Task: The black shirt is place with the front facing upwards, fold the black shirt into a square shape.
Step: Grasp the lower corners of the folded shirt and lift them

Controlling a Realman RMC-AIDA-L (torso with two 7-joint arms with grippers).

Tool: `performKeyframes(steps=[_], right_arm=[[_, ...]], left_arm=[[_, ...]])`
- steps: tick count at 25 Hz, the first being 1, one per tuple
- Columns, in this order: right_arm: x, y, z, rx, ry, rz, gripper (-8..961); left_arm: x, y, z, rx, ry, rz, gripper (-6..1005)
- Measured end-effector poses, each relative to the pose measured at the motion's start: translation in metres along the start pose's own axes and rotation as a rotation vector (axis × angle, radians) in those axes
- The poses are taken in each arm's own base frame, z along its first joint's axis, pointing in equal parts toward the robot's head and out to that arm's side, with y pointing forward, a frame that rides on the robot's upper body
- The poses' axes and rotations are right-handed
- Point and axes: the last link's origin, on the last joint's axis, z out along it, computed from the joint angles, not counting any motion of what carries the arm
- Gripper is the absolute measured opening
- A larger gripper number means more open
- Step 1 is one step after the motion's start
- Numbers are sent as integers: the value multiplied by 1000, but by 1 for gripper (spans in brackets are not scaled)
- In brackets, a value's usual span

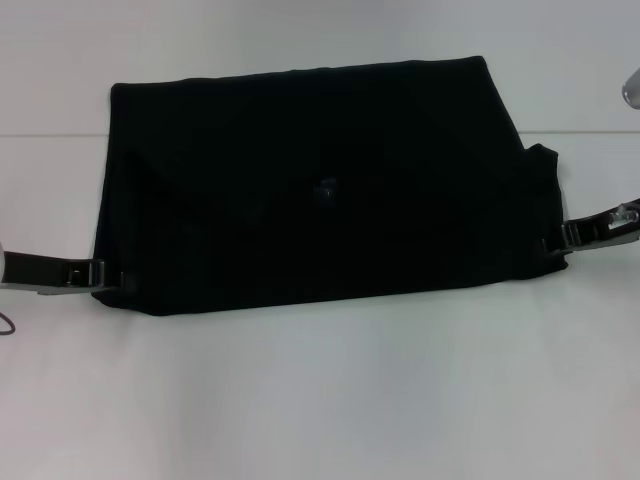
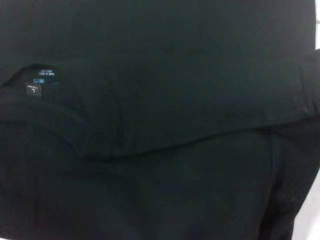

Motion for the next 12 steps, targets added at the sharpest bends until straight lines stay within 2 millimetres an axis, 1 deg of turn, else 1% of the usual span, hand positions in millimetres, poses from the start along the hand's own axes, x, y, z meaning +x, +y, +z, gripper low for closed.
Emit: performKeyframes(steps=[5, 10, 12], right_arm=[[0, -1, -1, 3, 2, -2, 195], [-1, -1, -2, 3, 4, -8, 31], [-1, -1, -3, 0, 7, -10, 30]], left_arm=[[0, 1, 0, -2, -1, 1, 54], [0, 1, 0, -4, -2, 2, 54], [0, 1, 0, -6, -4, 2, 54]])
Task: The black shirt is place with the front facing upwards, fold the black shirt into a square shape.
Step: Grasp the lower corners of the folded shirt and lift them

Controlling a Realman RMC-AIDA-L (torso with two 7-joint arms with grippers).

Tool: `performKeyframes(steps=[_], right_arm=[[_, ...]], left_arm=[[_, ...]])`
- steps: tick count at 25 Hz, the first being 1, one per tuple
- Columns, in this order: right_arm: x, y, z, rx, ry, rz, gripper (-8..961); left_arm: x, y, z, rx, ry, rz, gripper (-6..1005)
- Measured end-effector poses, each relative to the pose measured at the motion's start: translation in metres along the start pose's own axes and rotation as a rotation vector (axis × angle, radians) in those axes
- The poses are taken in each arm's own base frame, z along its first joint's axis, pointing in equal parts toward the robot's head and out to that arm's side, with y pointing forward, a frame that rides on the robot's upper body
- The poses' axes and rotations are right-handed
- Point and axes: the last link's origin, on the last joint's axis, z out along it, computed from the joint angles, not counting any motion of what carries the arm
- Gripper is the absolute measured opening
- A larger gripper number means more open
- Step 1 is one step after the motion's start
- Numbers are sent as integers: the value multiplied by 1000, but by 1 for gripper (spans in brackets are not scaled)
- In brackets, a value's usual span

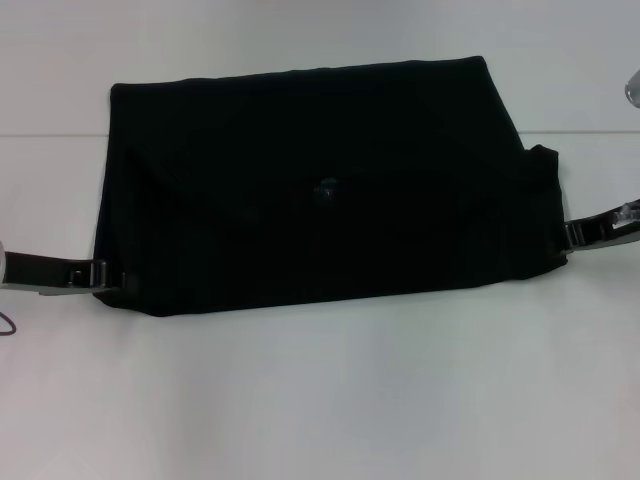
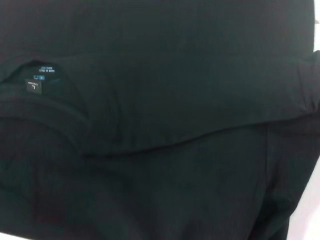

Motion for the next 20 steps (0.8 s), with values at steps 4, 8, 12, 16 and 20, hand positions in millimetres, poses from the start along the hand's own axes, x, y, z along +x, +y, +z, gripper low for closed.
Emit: performKeyframes(steps=[4, 8, 12, 16, 20], right_arm=[[2, 0, -4, -16, 22, -8, 28], [12, -3, -19, -62, 89, -23, 26], [33, -6, -36, -135, 192, -51, 25], [67, -4, -51, -249, 333, -97, 23], [101, 1, -55, -342, 470, -158, 21]], left_arm=[[-1, 5, -2, -36, -30, 13, 54], [-4, 13, -11, -102, -99, 30, 53], [-17, 22, -25, -208, -206, 60, 53], [-33, 31, -37, -307, -308, 86, 53], [-64, 45, -58, -479, -486, 117, 53]])
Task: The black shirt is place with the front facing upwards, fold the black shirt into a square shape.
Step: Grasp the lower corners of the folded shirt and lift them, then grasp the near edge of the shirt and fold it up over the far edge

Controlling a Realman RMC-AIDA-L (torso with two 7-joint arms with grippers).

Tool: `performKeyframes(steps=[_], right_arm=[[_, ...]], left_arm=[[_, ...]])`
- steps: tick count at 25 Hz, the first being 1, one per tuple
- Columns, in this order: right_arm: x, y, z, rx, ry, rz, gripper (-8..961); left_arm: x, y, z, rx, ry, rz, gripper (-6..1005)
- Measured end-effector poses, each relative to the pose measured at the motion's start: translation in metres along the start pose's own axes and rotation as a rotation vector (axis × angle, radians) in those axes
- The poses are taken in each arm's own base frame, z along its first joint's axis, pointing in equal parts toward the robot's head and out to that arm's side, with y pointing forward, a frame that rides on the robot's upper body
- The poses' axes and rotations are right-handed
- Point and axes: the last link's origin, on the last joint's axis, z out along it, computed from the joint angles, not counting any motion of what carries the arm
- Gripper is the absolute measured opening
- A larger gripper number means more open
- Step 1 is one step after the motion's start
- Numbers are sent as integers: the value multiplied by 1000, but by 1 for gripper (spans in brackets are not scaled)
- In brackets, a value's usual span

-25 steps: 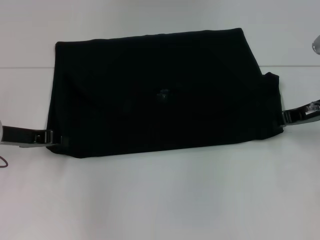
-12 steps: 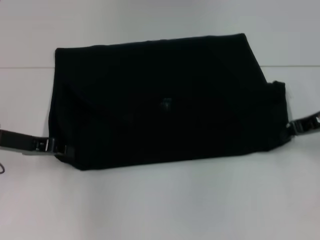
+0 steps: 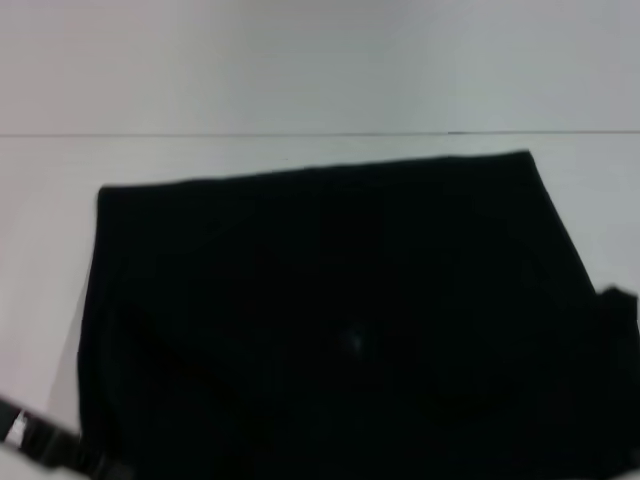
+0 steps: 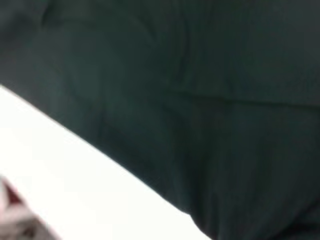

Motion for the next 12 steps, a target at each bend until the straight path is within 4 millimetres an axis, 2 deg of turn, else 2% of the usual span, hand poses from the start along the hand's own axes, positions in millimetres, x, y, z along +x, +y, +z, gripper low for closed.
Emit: performKeyframes(steps=[2, 5, 8, 12], right_arm=[[11, 7, 9, -54, 58, -35, 20], [17, 12, 19, -84, 83, -51, 19], [14, 12, 21, -103, 42, -48, 17], [-2, 10, 7, -119, -98, -21, 15]], left_arm=[[-13, 4, 4, -36, -75, -22, 53], [-19, 3, 5, -42, -81, -43, 53], [-11, 2, -3, -41, 5, -30, 54], [10, 0, -18, -10, 151, -15, 54]])
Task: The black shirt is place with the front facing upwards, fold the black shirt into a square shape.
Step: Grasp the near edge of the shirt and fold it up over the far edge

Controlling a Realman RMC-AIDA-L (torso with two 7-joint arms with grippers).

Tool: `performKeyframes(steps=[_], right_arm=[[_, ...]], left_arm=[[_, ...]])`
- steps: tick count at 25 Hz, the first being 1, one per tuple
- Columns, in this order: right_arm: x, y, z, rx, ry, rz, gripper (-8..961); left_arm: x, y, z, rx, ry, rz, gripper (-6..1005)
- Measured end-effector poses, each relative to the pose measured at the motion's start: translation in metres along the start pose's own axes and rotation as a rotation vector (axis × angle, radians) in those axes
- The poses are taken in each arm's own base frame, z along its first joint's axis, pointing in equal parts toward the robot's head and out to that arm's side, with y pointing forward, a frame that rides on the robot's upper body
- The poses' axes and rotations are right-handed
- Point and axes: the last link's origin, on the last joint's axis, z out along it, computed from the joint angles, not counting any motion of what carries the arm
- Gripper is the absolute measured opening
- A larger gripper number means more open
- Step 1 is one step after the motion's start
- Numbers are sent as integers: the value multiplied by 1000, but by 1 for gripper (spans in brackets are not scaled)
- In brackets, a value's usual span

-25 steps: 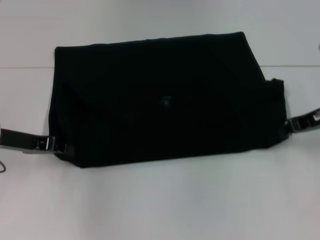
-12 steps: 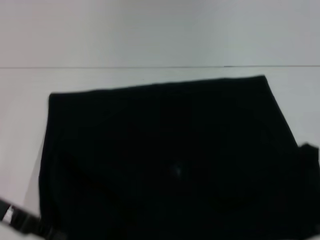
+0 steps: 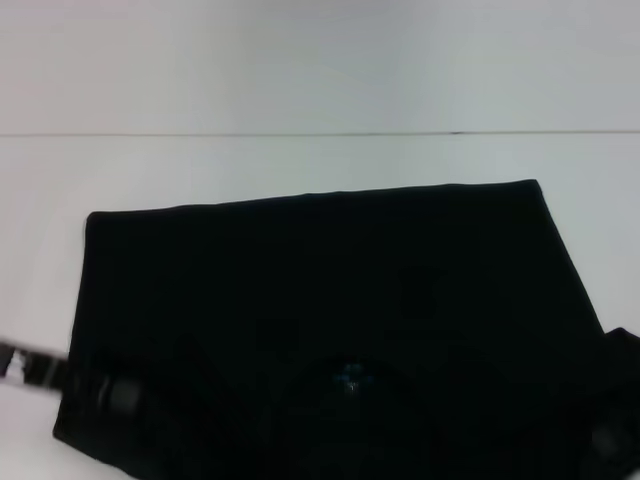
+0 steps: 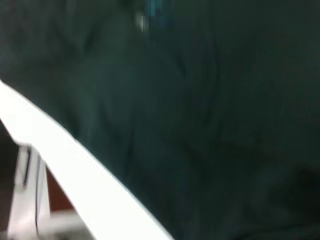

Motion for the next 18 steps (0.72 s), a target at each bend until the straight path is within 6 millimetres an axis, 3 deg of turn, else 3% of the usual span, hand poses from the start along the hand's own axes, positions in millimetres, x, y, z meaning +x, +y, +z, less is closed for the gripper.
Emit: performKeyframes(steps=[9, 13, 18], right_arm=[[-60, -20, -41, 67, -440, 150, 11], [-87, -26, -45, 122, -582, 169, 10], [-105, -35, -41, 167, -703, 208, 12]], left_arm=[[50, -28, -34, 167, 426, -176, 53], [63, -37, -40, 205, 553, -217, 53], [75, -43, -37, 215, 674, -235, 54]])
